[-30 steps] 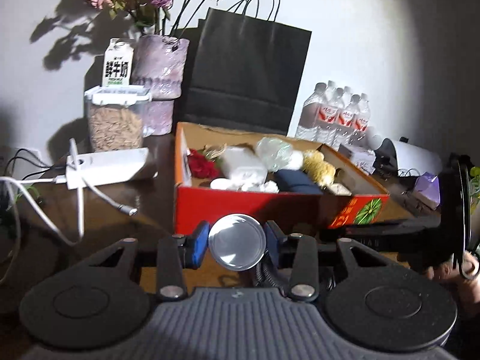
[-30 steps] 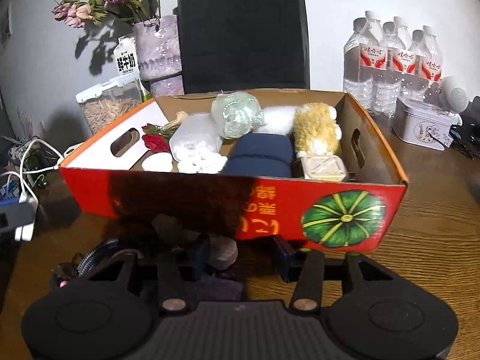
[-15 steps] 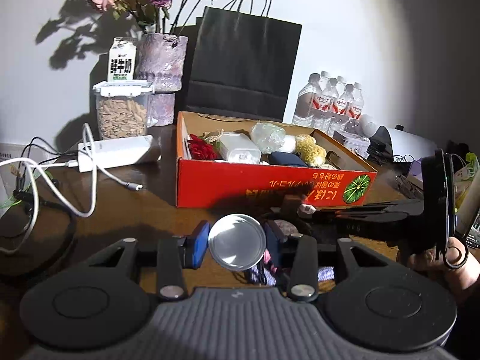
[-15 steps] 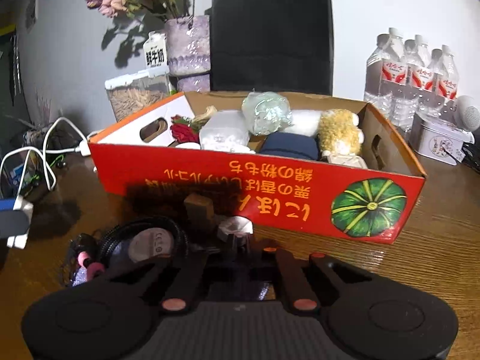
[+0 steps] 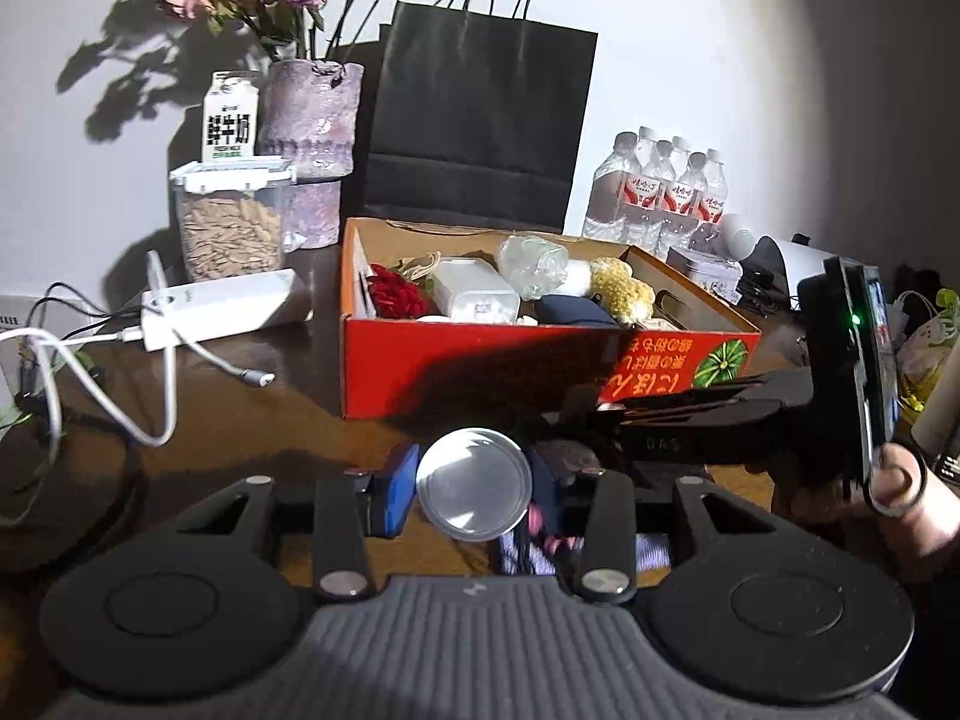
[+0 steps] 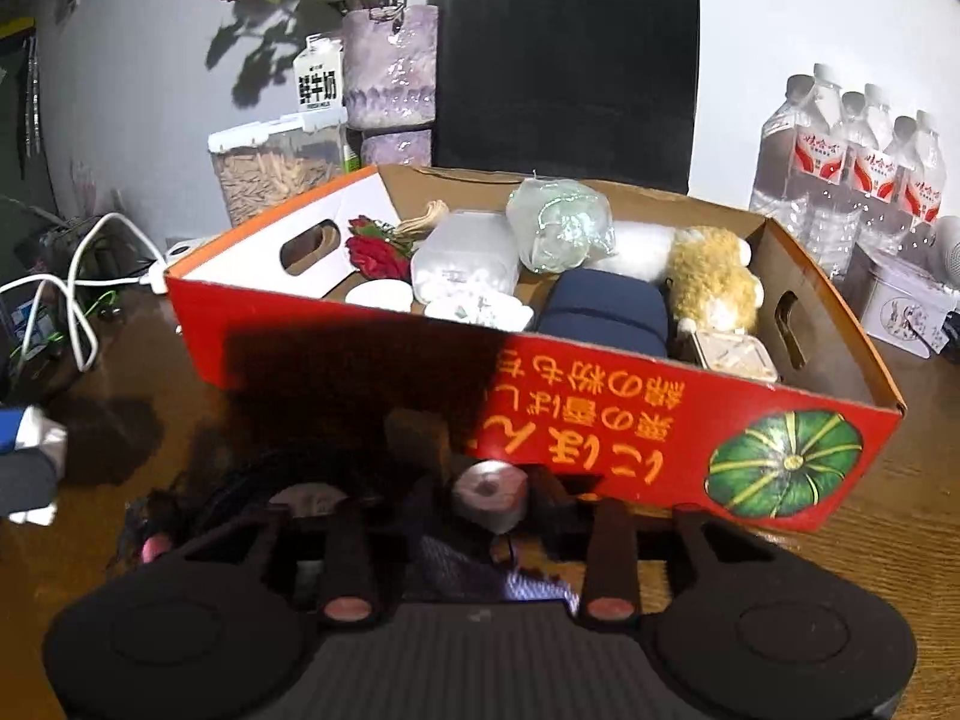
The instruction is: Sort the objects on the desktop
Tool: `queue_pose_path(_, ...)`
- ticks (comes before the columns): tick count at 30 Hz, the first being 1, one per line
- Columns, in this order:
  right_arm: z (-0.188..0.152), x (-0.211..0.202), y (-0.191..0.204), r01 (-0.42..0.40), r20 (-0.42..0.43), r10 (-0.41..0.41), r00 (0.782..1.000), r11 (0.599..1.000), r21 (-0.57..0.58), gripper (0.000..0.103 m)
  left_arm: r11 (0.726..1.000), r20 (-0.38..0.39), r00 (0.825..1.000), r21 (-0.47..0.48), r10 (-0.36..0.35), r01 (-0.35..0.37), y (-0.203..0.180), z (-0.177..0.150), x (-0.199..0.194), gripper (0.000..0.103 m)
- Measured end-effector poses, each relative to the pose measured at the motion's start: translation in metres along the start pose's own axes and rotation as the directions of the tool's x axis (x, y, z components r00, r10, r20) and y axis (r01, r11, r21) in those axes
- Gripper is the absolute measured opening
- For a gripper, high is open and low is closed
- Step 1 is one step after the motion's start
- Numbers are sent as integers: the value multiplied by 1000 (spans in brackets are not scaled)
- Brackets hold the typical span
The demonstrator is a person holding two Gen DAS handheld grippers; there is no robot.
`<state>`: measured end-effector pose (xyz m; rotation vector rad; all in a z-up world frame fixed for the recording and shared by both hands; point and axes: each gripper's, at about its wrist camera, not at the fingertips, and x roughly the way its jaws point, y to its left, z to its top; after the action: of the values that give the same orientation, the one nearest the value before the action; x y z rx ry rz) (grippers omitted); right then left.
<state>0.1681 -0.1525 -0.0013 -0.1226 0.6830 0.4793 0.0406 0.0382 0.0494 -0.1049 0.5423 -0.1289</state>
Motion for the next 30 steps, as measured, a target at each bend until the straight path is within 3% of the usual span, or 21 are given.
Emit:
queue_pose_path(4,-6,-19,-4,16,19,-16,1000,1000,22,26,1000,-4,1000,-7,-16,16,-4,5,11,41)
queue_pose_path(9,-28,-76,-8,26,86,-30,996,998,55,26,999,-20,999,-1,-39,39,-13,-2,10,41)
queue_pose_path(17,-75,-152,5,-15,144,0,990,994,107,26,995,-43,994,20,-96,97,-35,-28,-21,41)
queue_pose_path(23,-88,-162,24,-30,142,18,990,996,83,26,992,-71,991,54,-113,117,-45,-43,-33,41)
queue_pose_path(30,-80,-166,36,-57,169,47,984,997,54,26,992,-26,995,73,-101,103,-45,-33,-42,41)
